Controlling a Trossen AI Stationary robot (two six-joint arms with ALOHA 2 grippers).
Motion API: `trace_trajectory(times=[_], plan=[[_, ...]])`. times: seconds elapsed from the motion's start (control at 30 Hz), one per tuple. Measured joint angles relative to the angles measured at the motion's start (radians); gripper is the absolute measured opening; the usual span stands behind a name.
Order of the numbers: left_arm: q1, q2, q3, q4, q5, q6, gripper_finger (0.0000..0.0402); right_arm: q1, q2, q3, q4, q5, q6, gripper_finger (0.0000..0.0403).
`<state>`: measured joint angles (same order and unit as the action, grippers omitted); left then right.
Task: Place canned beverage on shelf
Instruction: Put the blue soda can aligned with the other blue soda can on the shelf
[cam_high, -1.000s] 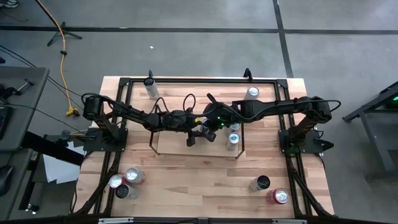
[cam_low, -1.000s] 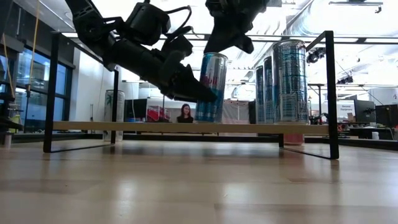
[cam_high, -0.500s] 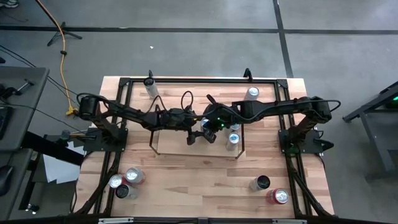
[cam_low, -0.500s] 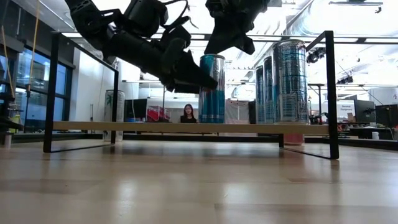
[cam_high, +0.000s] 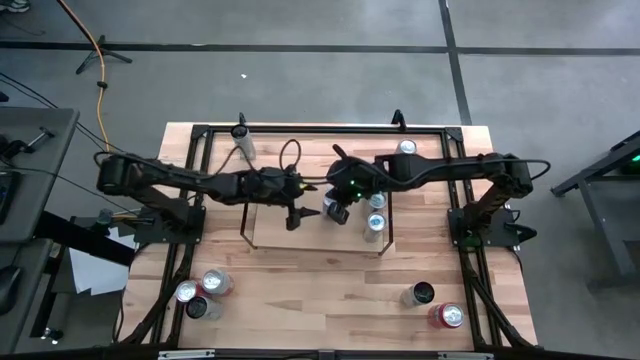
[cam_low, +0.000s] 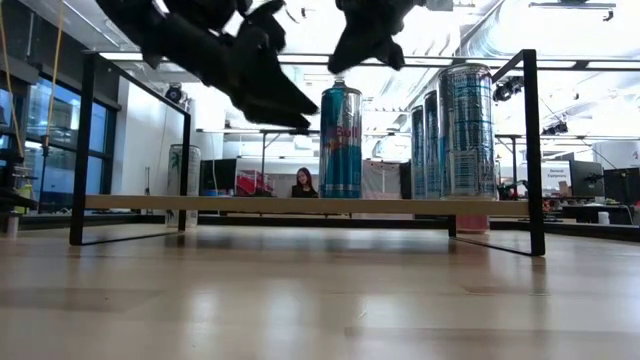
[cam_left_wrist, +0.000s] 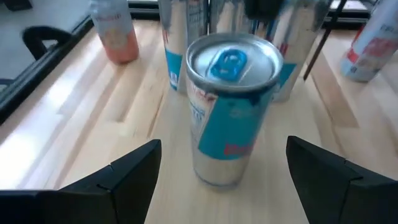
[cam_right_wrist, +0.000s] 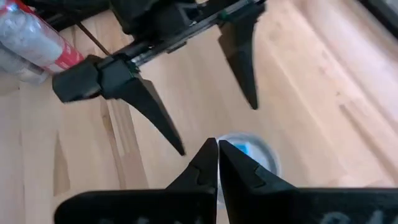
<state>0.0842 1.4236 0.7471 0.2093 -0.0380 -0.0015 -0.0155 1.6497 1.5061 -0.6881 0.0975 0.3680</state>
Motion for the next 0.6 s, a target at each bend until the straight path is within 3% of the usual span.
trace_trajectory(times=[0.2, 0.37, 0.47, 0.6], plan=[[0.021, -0.178, 0.001, -0.130, -0.073, -0.012, 0.0299, -0.029, 0.000, 0.136, -0.109, -0.002, -0.058, 0.0000], [0.027, -0.341, 0.001, -0.133, -0.165, -0.062, 0.0299, -0.053, -0.002, 0.217, -0.135, -0.082, -0.205, 0.0016], [0.027, -0.427, 0.001, -0.121, -0.238, -0.076, 0.0299, -0.069, -0.002, 0.230, -0.144, -0.149, -0.277, 0.0058], [0.027, -0.520, 0.001, -0.070, -0.296, -0.084, 0.0299, -0.076, 0.004, 0.231, -0.161, -0.226, -0.363, 0.0153]])
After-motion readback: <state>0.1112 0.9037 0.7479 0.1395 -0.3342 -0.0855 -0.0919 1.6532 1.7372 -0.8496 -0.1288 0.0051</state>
